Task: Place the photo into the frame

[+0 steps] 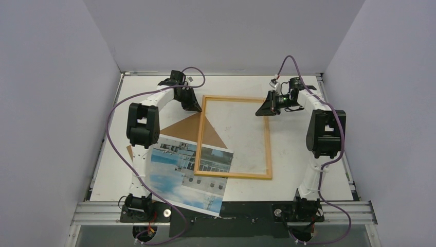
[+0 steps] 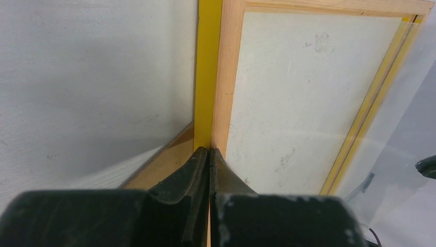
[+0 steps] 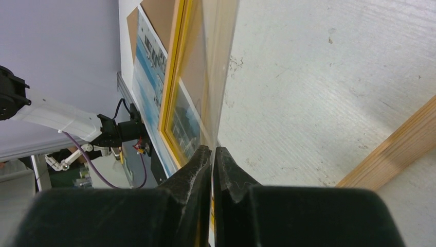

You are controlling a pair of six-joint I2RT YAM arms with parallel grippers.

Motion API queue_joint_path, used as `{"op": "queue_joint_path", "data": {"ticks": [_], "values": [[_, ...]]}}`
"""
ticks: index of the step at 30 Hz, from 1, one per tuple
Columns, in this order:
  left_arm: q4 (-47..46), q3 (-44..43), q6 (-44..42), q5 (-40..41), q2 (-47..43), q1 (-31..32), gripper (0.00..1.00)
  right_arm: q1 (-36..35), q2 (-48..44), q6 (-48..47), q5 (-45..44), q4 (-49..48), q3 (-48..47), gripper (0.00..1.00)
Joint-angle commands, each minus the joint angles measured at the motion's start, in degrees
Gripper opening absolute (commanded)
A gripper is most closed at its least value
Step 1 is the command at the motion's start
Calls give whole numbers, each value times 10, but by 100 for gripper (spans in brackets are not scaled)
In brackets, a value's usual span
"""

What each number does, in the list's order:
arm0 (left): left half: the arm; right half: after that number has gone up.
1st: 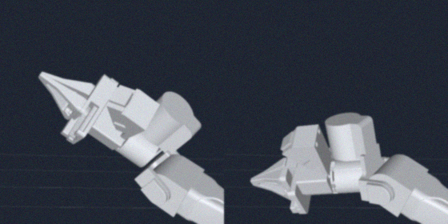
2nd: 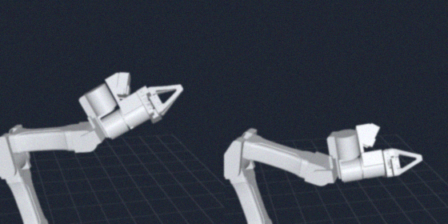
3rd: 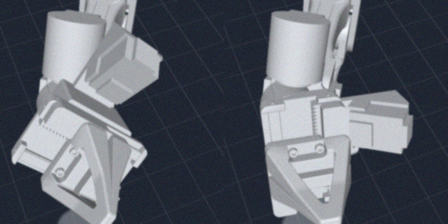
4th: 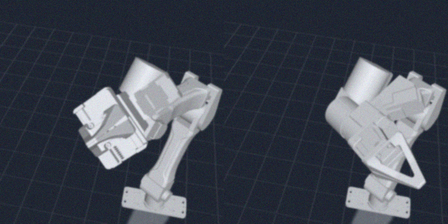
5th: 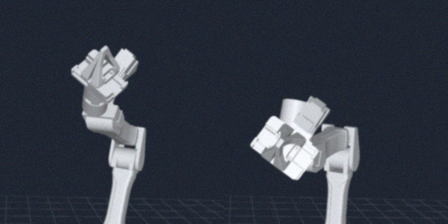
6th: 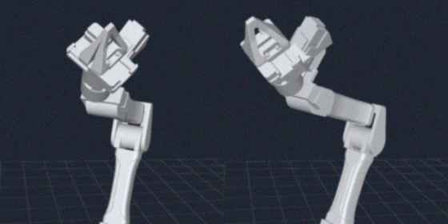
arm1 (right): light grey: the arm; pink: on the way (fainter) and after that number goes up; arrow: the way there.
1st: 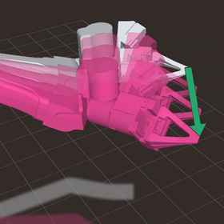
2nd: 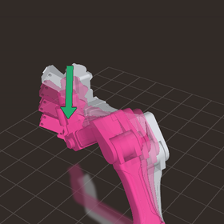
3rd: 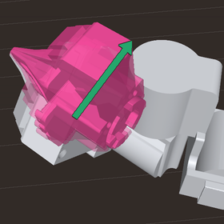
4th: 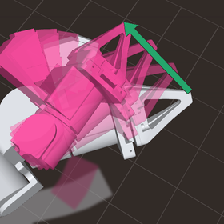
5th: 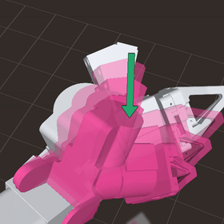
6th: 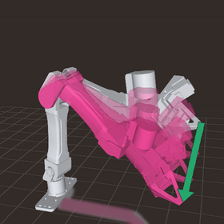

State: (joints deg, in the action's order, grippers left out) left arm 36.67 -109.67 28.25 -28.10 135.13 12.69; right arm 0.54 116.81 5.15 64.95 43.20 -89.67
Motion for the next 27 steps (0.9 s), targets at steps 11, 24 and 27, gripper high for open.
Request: {"op": "queue_joint_path", "data": {"ticks": [11, 24, 27], "values": [[0, -17, -7, 22, 22, -1, 0, -13, -32, -34, 74, -12, 2, 0], [13, -23, -11, 38, 27, -3, 0, -10, -46, -131, 112, 78, -21, 0], [13, -24, -10, 38, 27, -3, 0, -10, -52, -145, 118, 90, -21, 0]]}}
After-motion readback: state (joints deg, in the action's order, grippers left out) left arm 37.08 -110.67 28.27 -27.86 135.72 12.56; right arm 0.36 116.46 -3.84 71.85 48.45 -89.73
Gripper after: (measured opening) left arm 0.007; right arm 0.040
